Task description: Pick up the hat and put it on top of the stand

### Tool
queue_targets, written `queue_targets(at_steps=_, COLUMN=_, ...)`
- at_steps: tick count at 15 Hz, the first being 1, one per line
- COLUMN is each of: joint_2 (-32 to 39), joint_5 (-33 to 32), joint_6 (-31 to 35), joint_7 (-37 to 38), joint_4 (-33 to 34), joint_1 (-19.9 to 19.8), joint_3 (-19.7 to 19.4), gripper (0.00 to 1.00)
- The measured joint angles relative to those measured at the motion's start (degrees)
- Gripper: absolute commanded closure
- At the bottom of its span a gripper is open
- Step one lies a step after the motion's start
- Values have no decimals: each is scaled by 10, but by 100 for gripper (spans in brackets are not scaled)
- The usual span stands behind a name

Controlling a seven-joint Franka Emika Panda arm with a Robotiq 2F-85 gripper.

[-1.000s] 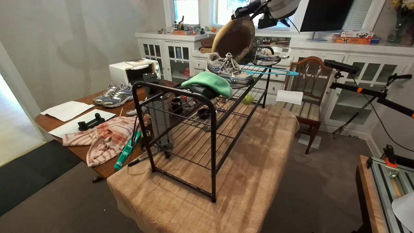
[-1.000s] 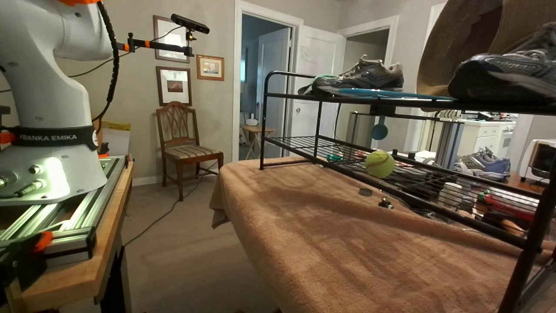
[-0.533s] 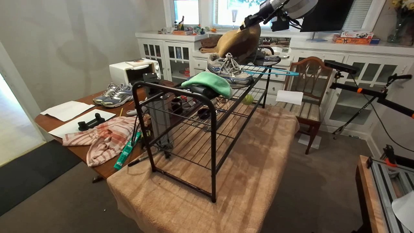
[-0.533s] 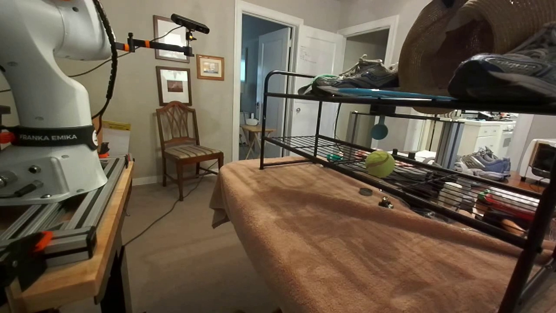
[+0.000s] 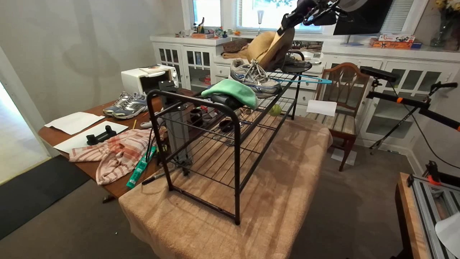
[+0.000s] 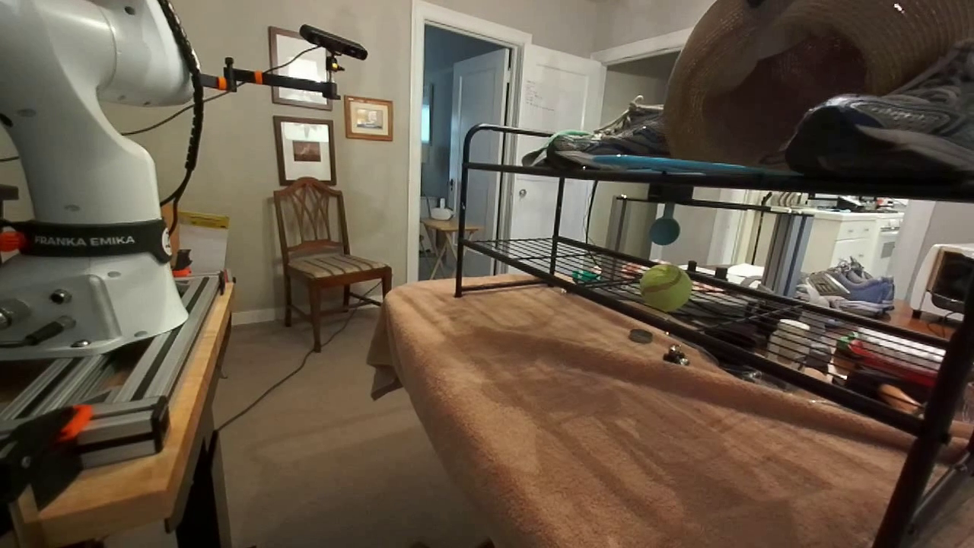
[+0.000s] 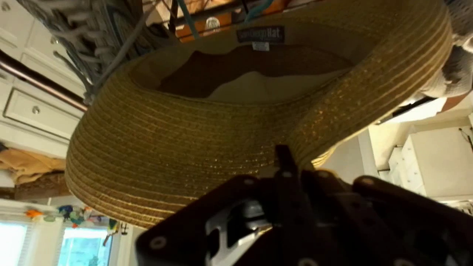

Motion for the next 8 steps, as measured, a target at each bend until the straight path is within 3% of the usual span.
queue_targets(at_steps=4, joint_2=-8, joint_5=-98, joint_6=-90, joint_7=125, joint_4=3, joint_1=105, joint_3=-122, gripper=99)
queue_targets(at_steps=8, joint_2=2, joint_5=-170, joint_6=-134, joint_7=220, joint_4=9, joint_1=170, joint_3=-193, gripper=99)
